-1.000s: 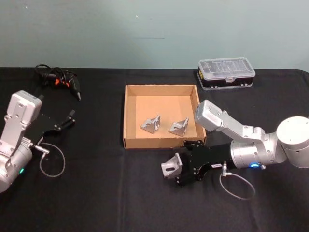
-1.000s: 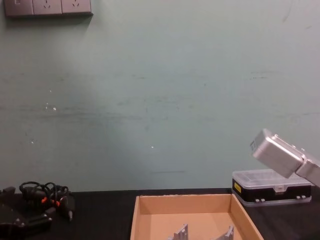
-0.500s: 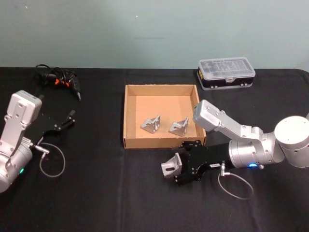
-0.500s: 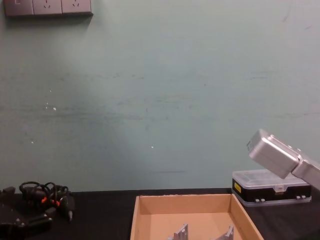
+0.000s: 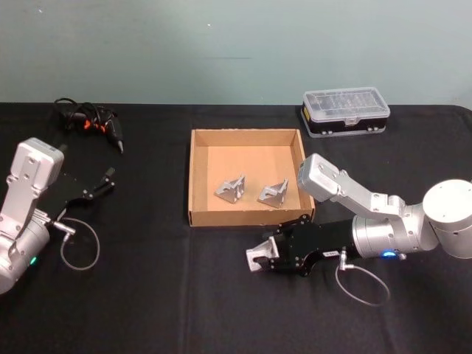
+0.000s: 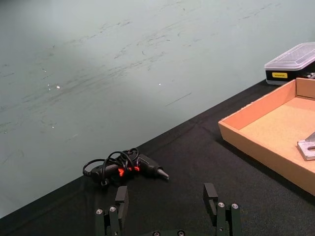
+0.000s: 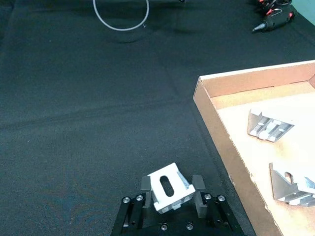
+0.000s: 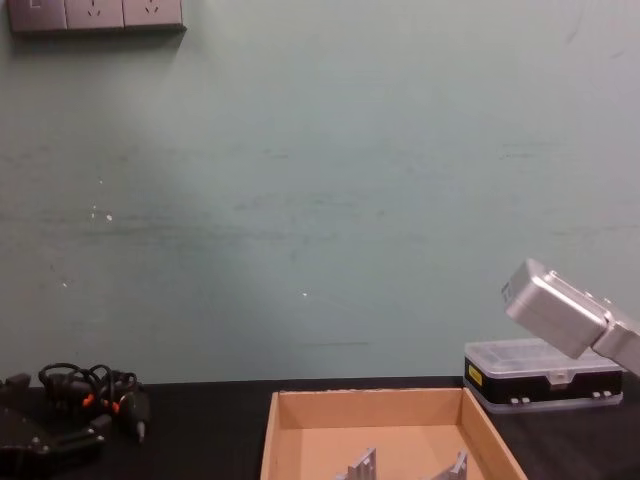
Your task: Use one hand to pick up the angle iron from the table and place it into the box.
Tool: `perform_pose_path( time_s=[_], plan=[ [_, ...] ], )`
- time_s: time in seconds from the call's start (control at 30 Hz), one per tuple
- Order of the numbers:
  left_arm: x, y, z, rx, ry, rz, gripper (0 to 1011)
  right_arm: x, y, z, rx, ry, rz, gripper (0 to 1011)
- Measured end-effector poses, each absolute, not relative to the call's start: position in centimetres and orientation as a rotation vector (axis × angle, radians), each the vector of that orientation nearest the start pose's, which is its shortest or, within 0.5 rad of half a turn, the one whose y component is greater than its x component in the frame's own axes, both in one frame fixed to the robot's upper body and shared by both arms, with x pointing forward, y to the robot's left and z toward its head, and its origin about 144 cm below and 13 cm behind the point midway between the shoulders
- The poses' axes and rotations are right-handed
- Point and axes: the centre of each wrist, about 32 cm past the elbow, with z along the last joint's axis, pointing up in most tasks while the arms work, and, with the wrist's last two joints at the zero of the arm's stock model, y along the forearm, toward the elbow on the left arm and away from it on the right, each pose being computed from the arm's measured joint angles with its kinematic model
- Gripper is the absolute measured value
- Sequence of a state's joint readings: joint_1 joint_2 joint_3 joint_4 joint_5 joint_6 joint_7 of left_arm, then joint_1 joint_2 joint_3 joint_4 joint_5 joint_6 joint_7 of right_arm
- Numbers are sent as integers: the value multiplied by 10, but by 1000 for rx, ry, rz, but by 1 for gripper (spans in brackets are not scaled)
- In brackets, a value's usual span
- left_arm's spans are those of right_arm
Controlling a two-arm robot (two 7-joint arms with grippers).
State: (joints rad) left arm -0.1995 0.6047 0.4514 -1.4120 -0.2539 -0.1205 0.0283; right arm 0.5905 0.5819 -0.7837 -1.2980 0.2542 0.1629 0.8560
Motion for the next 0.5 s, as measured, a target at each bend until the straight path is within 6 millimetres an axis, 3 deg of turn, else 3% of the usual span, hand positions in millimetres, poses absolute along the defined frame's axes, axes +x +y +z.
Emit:
perform_pose_path(
  time_s=[0.13,0.5],
  plan=[
    [489,310,1140,305,-285,1248,1000,562,-254,1196,-612,-75,-282,452],
    [489,310,1140,305,-285,1248,1000,556,-255,1201,-580,-96,-309,445]
  ],
)
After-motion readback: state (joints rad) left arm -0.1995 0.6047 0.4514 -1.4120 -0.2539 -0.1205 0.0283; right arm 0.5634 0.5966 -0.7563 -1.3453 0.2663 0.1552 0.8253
